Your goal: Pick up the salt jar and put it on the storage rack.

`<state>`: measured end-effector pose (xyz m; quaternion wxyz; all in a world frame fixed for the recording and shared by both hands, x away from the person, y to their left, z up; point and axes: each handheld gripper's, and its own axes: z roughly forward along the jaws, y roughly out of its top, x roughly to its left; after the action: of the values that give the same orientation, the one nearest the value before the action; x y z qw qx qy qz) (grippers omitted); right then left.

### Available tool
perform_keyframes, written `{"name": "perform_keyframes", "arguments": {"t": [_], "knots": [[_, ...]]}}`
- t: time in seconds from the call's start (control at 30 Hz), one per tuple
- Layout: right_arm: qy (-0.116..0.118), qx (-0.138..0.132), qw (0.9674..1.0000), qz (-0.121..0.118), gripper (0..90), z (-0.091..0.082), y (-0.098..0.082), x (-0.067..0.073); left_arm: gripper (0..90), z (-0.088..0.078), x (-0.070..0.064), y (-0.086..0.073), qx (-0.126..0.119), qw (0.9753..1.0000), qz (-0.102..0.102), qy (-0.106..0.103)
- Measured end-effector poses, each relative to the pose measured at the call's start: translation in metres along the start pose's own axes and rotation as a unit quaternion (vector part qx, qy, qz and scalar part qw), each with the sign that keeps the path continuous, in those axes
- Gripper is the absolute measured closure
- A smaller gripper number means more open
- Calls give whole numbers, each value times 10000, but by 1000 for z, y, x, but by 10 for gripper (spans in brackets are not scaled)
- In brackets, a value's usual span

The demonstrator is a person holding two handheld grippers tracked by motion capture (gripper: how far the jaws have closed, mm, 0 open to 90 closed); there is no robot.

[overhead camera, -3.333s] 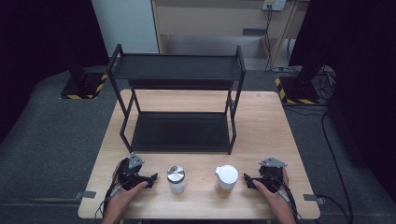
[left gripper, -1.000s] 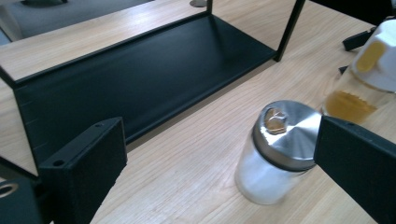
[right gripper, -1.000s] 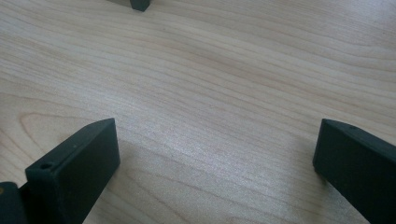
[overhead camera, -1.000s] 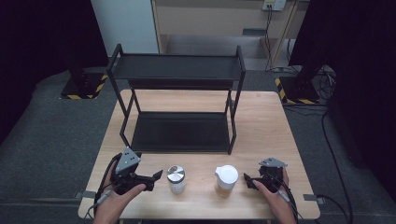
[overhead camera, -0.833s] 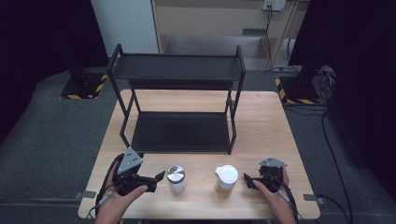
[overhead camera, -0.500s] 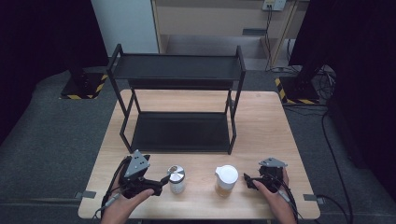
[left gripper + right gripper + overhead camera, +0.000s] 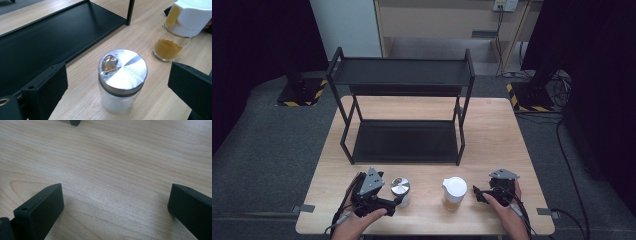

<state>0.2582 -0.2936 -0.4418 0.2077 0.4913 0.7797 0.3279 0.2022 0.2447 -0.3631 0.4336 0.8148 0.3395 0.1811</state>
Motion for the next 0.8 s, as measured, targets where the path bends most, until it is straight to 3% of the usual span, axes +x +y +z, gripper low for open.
{"name": "perform_keyframes", "arguments": {"t": [0.8], "knots": [[6,1,10000,-1,14,0,0,0,14,13,-6,-3,192,9997,149,-66]]}}
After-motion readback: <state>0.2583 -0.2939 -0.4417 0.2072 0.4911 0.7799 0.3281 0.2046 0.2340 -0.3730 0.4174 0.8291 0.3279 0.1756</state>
